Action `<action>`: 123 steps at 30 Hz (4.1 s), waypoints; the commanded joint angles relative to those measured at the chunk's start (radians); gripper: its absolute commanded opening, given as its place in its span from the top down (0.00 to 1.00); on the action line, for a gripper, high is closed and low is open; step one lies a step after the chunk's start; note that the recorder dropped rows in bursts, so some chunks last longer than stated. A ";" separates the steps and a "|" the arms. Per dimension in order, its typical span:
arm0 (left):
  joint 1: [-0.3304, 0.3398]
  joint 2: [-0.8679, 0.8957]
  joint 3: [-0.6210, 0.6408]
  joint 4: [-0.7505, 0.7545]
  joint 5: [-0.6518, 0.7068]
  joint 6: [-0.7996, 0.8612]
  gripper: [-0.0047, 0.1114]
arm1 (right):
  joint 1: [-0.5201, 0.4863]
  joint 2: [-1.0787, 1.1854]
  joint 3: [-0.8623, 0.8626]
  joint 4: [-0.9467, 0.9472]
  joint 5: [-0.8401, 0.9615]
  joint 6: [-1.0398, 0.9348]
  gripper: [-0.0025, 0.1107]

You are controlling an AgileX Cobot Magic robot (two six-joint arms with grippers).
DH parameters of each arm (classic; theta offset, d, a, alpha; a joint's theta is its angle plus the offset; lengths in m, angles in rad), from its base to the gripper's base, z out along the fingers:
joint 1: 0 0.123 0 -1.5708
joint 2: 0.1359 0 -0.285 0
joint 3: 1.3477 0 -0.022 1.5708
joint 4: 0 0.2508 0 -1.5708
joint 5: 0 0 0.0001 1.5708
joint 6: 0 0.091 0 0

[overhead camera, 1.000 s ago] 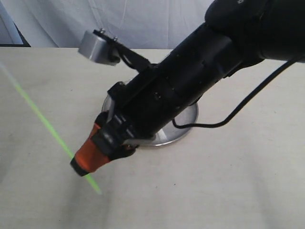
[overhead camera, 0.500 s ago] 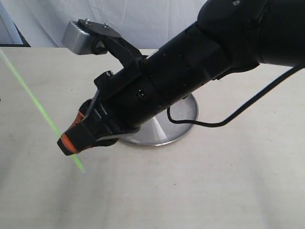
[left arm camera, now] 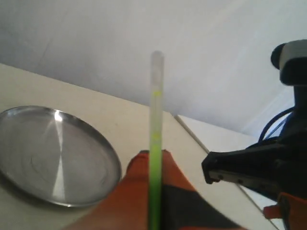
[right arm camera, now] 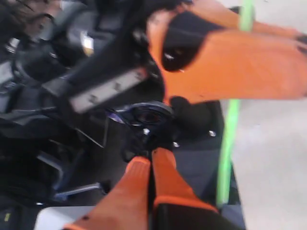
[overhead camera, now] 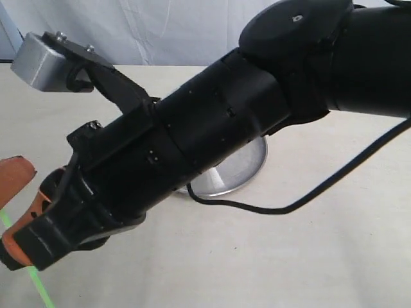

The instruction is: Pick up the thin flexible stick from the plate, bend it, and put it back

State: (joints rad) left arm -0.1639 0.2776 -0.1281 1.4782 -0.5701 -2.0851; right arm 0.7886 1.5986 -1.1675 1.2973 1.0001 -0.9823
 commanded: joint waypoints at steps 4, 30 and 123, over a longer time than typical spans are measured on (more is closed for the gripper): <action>0.002 -0.003 0.000 -0.047 -0.036 0.001 0.96 | 0.002 -0.005 -0.003 -0.072 -0.081 -0.014 0.75; 0.002 0.135 -0.090 -0.270 -0.279 0.038 0.96 | 0.072 0.040 -0.005 -0.087 -0.167 -0.058 0.98; 0.002 0.677 -0.381 -0.088 -0.535 0.299 0.92 | 0.072 -0.140 -0.005 -0.641 -0.457 0.462 0.99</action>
State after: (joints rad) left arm -0.1551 0.9607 -0.5048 1.3570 -1.1014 -1.7957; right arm 0.8616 1.4601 -1.1727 0.6551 0.5551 -0.5293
